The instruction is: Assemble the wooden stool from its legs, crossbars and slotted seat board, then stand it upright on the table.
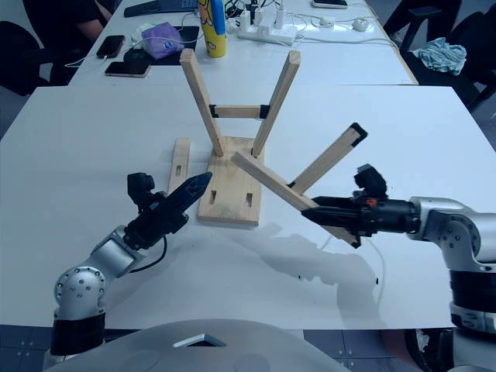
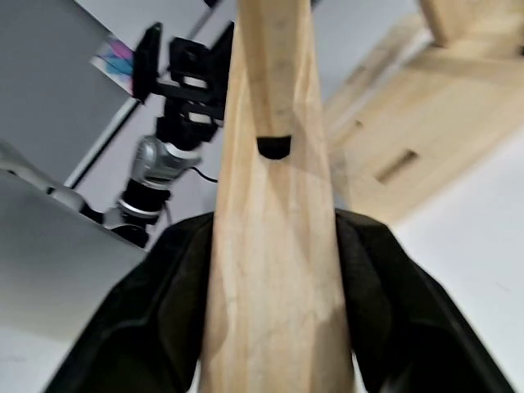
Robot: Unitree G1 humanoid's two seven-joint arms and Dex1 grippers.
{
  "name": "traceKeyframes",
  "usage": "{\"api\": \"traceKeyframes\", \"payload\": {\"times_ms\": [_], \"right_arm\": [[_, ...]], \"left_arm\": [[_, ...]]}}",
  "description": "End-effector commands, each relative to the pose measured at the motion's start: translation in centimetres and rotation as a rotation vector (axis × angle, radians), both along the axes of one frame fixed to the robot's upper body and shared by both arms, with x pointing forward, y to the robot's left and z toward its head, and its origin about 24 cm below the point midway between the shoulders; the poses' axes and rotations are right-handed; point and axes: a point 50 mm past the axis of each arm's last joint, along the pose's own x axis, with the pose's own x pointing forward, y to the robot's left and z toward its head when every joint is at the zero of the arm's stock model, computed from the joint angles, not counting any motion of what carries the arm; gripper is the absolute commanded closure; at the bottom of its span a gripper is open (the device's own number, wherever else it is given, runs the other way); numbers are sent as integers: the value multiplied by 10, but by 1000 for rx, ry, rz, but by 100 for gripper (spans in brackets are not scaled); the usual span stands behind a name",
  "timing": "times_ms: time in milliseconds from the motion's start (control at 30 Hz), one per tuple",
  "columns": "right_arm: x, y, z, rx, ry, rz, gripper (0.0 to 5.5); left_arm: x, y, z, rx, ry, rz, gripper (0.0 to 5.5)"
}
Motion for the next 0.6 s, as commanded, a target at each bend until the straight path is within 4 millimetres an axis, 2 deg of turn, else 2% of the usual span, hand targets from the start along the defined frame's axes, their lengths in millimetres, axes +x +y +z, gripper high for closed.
{"api": "traceKeyframes", "payload": {"times_ms": [33,233,600], "right_arm": [[-4,16,-3,62,13,20,342],[-7,23,-9,90,42,32,342],[-22,28,-12,111,111,100,342]], "left_arm": [[7,-3,4,-16,3,-68,47],[11,-5,3,-15,8,-121,47],[0,-14,0,6,15,-239,47]]}}
